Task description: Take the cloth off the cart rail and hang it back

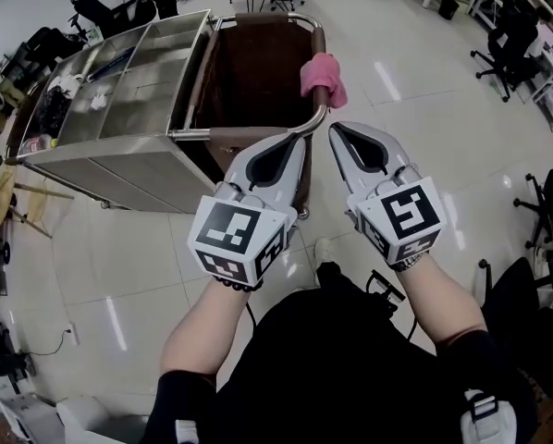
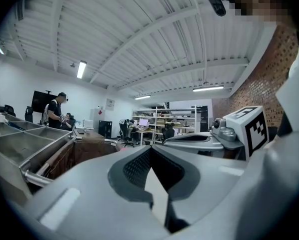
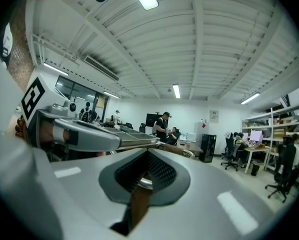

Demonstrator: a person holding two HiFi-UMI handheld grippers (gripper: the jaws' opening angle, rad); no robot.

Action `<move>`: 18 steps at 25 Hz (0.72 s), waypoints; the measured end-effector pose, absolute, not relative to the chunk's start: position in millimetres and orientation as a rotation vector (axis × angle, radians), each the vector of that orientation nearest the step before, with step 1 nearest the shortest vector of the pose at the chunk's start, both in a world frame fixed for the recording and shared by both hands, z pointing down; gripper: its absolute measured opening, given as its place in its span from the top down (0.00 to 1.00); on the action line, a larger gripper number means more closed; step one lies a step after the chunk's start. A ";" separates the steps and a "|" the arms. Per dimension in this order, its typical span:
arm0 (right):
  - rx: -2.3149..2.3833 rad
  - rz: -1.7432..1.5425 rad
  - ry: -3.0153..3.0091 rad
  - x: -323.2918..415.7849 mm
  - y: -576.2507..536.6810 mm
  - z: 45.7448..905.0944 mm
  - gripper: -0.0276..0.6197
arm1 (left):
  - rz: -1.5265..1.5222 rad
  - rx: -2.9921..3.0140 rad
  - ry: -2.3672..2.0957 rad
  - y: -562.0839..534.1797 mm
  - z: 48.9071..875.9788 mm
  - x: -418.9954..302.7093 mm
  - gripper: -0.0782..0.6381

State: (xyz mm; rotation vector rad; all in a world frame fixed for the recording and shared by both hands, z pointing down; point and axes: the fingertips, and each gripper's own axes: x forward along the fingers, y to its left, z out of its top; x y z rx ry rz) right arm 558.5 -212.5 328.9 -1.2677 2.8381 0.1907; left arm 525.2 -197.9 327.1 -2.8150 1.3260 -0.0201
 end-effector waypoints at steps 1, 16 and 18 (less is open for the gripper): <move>-1.270 0.192 2.834 559.6 -204.0 329.2 0.96 | -0.022 -2.817 1.323 -190.1 329.2 526.3 0.90; -1.181 0.227 2.841 593.1 -129.5 332.8 0.96 | -0.032 -2.761 1.337 -124.5 353.6 573.7 0.90; -1.161 0.237 2.851 599.1 -123.4 331.3 0.96 | -0.032 -2.746 1.356 -121.6 354.6 579.5 0.90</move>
